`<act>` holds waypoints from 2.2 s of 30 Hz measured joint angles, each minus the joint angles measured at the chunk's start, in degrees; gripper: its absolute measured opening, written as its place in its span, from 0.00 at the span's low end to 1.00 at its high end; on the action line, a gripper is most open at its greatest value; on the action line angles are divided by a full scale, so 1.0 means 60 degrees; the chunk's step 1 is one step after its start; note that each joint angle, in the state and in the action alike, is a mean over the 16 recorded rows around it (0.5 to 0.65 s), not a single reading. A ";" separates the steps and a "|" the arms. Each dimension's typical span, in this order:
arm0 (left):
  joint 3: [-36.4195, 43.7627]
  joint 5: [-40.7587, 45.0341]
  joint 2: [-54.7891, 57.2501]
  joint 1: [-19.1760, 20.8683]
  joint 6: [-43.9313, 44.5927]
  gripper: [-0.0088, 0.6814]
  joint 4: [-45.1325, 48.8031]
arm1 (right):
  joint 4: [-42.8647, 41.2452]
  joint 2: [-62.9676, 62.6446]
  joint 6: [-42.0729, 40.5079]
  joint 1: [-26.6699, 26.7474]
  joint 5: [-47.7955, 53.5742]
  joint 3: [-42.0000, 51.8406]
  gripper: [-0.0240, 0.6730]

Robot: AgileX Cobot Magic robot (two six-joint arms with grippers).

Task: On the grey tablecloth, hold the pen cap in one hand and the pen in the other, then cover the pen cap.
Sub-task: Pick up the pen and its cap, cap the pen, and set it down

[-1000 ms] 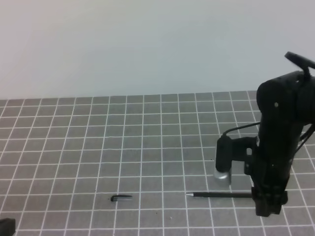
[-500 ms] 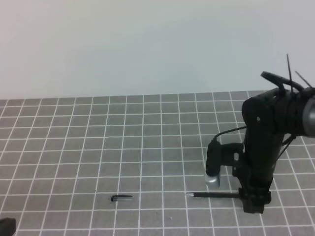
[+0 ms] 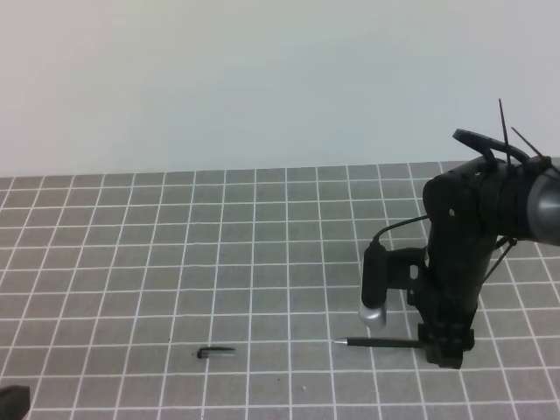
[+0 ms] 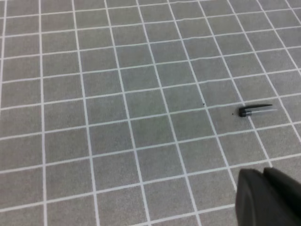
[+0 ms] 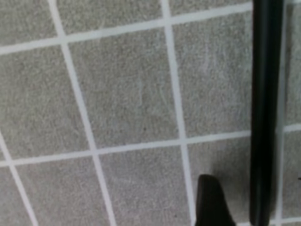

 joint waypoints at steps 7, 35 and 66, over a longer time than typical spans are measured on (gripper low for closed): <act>0.0012 -0.0033 0.0000 0.0000 0.0013 0.01 -0.0005 | -0.0016 0.0087 -0.0126 0.0000 -0.0098 -0.0014 0.57; -0.1016 0.1406 0.1102 0.0000 0.1788 0.01 -0.0662 | 0.0853 -0.0911 -0.0358 0.0000 0.2000 -0.1142 0.13; -0.6466 0.3887 1.0241 -0.1596 0.9584 0.42 -0.0865 | 0.2277 -0.1582 0.1741 0.0019 0.2977 -0.0851 0.13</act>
